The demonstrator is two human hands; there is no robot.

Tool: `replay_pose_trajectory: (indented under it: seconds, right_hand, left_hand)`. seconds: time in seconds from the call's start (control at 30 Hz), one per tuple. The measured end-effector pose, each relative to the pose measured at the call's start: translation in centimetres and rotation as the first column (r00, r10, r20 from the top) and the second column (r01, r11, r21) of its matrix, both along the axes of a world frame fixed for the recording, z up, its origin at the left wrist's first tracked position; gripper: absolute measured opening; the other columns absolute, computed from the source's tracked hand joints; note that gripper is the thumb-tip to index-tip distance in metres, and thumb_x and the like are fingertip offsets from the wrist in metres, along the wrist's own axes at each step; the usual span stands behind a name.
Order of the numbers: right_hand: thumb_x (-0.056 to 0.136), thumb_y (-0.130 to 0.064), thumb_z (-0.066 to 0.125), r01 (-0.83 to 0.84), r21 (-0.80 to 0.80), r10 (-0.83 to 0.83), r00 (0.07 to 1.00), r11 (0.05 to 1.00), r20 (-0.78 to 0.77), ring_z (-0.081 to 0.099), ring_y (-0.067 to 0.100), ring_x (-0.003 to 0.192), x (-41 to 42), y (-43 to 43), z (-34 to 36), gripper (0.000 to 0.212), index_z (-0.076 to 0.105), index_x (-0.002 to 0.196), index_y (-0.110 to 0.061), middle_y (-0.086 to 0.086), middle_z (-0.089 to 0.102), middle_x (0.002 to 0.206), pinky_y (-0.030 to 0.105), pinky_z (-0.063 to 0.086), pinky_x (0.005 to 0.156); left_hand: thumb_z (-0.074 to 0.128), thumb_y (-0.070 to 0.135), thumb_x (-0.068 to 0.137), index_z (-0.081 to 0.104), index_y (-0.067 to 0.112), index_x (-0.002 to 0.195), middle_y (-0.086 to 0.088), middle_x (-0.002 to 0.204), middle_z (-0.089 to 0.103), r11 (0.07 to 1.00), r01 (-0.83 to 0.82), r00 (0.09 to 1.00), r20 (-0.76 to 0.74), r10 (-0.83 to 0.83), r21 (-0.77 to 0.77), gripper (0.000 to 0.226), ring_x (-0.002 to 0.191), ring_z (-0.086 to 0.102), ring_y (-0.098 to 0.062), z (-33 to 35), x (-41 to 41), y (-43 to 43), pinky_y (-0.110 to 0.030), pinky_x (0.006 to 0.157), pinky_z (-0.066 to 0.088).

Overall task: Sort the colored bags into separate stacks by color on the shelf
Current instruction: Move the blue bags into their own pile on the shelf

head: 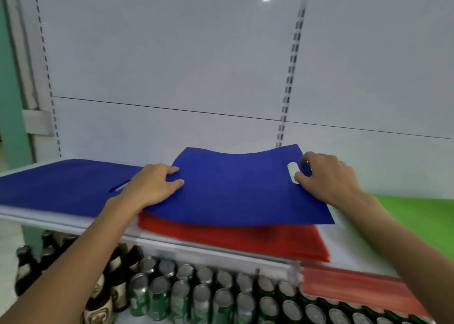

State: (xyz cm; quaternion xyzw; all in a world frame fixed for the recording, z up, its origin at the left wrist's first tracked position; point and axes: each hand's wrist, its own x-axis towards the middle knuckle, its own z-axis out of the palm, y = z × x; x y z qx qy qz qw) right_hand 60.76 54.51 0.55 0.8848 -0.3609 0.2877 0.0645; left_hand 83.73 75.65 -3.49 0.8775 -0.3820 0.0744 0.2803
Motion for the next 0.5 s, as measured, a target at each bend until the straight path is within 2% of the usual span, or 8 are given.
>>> replay_pose_trajectory:
  seconds: [0.1,0.3,0.5]
  right_hand:
    - [0.090,-0.037,0.049,-0.034,-0.019,0.034,0.999,0.999,0.008,0.056,0.029,0.086,5.7,4.4,-0.8,0.029,0.056,0.103,-0.012,0.006,0.061,0.101,0.031,0.036,0.066]
    - [0.091,-0.034,0.047,-0.100,-0.002,0.100,0.995,0.995,-0.014,0.057,0.030,0.088,17.8,13.3,-1.8,0.027,0.055,0.102,-0.010,0.007,0.060,0.101,0.031,0.036,0.066]
    - [0.093,-0.032,0.045,-0.143,-0.006,0.143,0.989,0.990,-0.019,0.045,0.023,0.074,26.7,20.2,-3.3,0.024,0.051,0.096,-0.009,0.002,0.047,0.088,0.030,0.035,0.065]
  left_hand:
    - [0.052,0.034,0.092,0.046,0.020,0.136,0.001,0.143,0.044,1.000,-0.017,1.000,-0.009,0.017,0.008,0.047,0.130,0.041,-0.019,-0.3,5.3,4.5,-0.034,0.105,0.034]
    - [0.050,0.035,0.093,0.043,0.018,0.138,-0.004,0.144,0.043,0.987,-0.096,0.995,-0.010,0.098,0.128,0.049,0.130,0.041,-0.023,0.1,16.3,14.0,-0.034,0.104,0.034]
    - [0.052,0.034,0.093,0.046,0.016,0.136,-0.007,0.142,0.045,0.973,-0.163,0.986,0.002,0.165,0.166,0.048,0.128,0.043,-0.026,0.0,25.1,20.9,-0.035,0.103,0.034]
